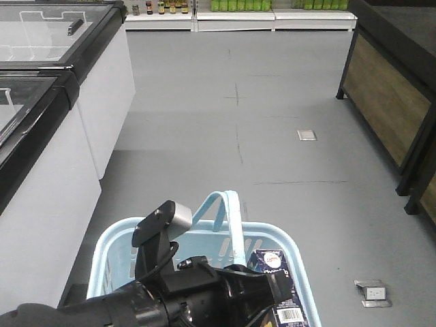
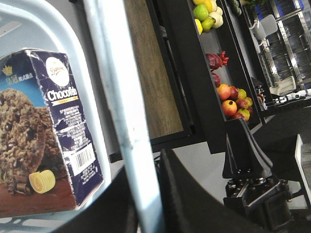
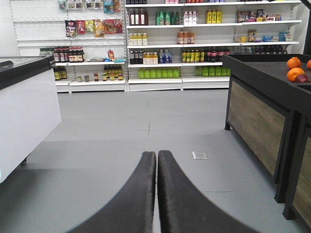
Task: Left arm holds basket, right arm returns cookies
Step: 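Hold the basket with the left gripper while driving forward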
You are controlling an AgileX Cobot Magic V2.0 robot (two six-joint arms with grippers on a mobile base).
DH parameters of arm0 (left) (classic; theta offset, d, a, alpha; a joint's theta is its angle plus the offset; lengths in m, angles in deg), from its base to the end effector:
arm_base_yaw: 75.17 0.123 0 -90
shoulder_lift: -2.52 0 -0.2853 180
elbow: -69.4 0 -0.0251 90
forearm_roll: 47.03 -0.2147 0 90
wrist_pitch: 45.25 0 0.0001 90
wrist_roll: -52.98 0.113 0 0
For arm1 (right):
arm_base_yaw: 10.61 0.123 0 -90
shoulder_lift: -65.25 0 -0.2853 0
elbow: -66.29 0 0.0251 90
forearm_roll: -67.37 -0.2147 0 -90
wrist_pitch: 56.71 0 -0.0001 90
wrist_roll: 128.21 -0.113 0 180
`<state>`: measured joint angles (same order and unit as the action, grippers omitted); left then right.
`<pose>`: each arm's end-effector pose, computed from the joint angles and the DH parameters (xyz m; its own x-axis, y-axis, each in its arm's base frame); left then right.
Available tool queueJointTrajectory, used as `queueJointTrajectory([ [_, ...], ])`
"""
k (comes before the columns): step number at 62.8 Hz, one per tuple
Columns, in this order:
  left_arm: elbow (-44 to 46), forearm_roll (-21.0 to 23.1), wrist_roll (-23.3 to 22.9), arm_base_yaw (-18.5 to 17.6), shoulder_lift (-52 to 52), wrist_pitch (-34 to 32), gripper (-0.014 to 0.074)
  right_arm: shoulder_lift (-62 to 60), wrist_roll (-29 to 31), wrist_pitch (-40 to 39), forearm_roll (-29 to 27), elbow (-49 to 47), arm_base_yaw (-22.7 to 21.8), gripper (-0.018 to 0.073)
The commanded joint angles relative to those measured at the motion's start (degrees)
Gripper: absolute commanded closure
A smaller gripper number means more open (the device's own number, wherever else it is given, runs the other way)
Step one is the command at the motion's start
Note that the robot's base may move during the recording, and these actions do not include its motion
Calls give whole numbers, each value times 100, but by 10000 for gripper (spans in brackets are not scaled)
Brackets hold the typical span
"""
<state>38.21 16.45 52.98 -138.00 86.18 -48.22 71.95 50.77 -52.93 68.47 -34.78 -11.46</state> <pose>0.1312 -0.2444 0.2940 -0.8591 -0.2832 -0.4264 0.2255 0.5384 -0.8119 0.0418 -0.0008 0.1987 0.0103 -0.0015 -0.9999 0.0161 0.9999 -0.0013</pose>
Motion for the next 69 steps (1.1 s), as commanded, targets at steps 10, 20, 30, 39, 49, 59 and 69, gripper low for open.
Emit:
queueJointTrajectory([
  [10, 190, -60, 63, -36, -249, -324, 602, -57, 17, -426, 36, 5, 5, 566],
  [20, 190, -60, 63, -36, -249, -324, 602, -57, 17, -426, 36, 5, 5, 566],
  [30, 190, -60, 63, -36, -249, -324, 602, -57, 17, -426, 36, 5, 5, 566],
  [39, 190, -60, 63, -36, -249, -324, 602, -57, 17, -426, 36, 5, 5, 566],
  [49, 190, -60, 63, -36, -249, -317, 602, -57, 17, -437, 36, 5, 5, 566],
  [59, 190, -60, 63, -36, -249, -301, 602, -57, 17, -437, 36, 5, 5, 566],
  [69, 190, -60, 63, -36, -249, -218, 602, -57, 17, -437, 36, 5, 5, 566],
])
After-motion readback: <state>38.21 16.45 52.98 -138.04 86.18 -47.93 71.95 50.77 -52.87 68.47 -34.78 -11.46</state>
